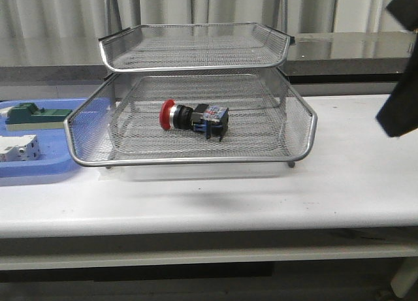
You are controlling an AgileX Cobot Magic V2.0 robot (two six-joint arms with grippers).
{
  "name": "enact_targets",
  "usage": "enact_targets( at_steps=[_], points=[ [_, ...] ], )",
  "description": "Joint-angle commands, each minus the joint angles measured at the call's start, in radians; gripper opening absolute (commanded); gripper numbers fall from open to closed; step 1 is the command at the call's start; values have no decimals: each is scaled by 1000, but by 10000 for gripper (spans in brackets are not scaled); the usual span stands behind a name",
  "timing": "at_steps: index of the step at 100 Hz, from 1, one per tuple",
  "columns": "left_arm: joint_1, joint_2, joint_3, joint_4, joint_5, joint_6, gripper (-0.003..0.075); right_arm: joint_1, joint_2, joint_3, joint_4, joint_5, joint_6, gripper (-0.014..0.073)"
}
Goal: Place button on rack with both arms
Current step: 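Bring the right gripper to the front edge of the middle tray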
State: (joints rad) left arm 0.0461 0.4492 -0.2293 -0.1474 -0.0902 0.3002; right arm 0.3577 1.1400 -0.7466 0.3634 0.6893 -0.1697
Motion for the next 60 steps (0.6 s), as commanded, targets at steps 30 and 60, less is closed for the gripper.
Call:
enact_targets(
  at_steps=[30,60],
  points=[
    [1,4,-28,-8,-82,-10,4,192,198,-32,21,-250,-13,-67],
    [1,4,-28,-8,-82,-10,4,277,314,-46,20,-392,-13,-67]
  ],
)
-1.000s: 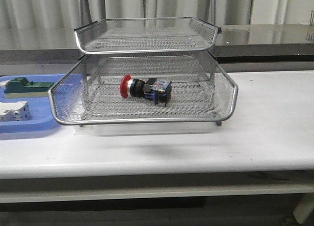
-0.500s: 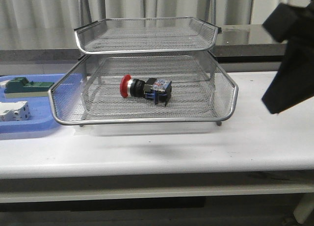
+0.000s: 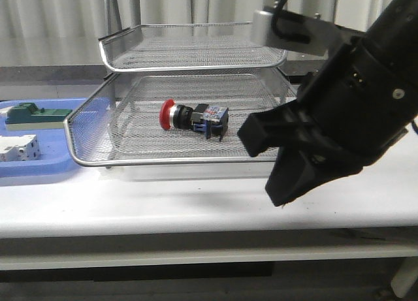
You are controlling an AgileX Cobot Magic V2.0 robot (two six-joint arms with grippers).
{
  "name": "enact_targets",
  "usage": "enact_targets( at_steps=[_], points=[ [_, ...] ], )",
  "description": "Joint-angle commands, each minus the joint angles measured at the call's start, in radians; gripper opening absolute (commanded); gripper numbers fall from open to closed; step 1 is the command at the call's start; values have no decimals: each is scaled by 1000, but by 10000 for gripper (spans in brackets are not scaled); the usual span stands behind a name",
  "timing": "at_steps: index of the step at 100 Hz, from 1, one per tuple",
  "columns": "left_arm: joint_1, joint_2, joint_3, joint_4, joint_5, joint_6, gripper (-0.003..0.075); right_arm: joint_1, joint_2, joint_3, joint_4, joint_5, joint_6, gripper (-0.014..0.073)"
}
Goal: Place button on rack with both arms
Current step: 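Bring the right gripper to the front edge of the middle tray, then push the middle tray back into the rack with the right gripper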
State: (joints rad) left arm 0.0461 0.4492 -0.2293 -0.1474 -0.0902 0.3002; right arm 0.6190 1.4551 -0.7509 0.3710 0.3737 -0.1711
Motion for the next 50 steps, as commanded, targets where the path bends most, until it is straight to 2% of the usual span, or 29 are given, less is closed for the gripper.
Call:
enact_targets(
  at_steps=[1,50],
  points=[
    [1,4,-28,-8,-82,-10,4,18,2,-44,12,-78,-11,-67],
    [1,4,-28,-8,-82,-10,4,59,173,-205,-37,-54,-12,-67]
  ],
)
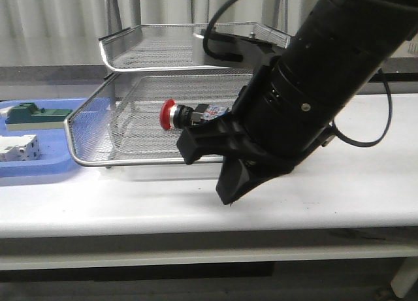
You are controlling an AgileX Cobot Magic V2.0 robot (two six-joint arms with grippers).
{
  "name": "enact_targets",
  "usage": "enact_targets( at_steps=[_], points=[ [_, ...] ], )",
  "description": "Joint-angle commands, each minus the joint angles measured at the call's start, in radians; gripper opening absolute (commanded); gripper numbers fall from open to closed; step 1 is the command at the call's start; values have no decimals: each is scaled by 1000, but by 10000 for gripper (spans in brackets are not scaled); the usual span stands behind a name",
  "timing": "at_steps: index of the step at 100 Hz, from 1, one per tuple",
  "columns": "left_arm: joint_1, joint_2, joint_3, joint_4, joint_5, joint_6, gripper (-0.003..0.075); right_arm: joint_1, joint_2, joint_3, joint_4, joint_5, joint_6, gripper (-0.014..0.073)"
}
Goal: Place button on rack with both arms
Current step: 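Push the middle tray back into the rack with the right gripper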
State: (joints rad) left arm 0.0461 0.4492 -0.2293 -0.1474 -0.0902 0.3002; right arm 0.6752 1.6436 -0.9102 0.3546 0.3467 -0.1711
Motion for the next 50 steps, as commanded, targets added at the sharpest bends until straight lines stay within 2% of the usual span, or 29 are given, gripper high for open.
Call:
enact_targets(
  at_steps=[1,50],
  points=[
    [1,4,-28,-8,-82,-10,4,2,-12,-49,-25,-27,-12,-67],
    [1,4,-28,-8,-82,-10,4,-41,65,-163,-122,-45,-12,-67]
  ],
)
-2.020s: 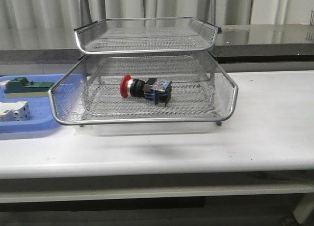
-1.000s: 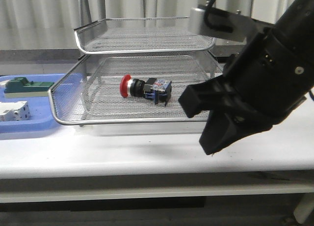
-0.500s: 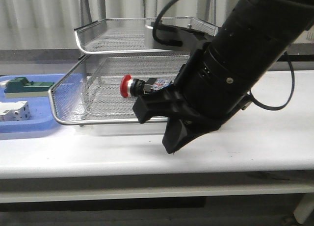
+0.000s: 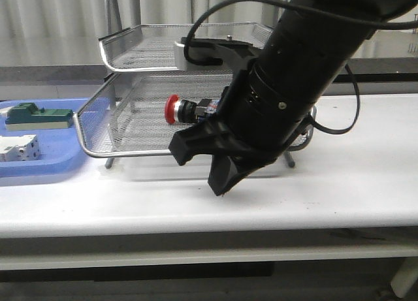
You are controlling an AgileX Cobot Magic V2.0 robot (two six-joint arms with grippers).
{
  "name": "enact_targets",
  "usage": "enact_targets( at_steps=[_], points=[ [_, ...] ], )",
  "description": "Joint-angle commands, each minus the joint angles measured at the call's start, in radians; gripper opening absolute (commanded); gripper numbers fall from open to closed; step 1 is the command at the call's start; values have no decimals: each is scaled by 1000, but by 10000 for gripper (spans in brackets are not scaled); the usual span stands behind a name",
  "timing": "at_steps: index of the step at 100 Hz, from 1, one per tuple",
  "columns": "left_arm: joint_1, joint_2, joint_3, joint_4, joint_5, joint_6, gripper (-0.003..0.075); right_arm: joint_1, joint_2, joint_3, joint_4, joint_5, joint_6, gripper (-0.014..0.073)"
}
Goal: Place button on rack with both arms
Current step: 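Push the middle tray back into the rack with the right gripper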
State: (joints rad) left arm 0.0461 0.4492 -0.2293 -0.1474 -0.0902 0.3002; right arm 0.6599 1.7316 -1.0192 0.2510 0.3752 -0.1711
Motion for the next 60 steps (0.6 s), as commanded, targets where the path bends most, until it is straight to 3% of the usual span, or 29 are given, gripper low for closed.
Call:
enact_targets(
  at_steps=[1,60],
  points=[
    [1,4,-28,-8,-82,-10,4,-29,-21,-57,-20,-74,-12,-67],
    [1,4,-28,-8,-82,-10,4,-147,100,-268,-115,-119,-12,-67]
  ],
)
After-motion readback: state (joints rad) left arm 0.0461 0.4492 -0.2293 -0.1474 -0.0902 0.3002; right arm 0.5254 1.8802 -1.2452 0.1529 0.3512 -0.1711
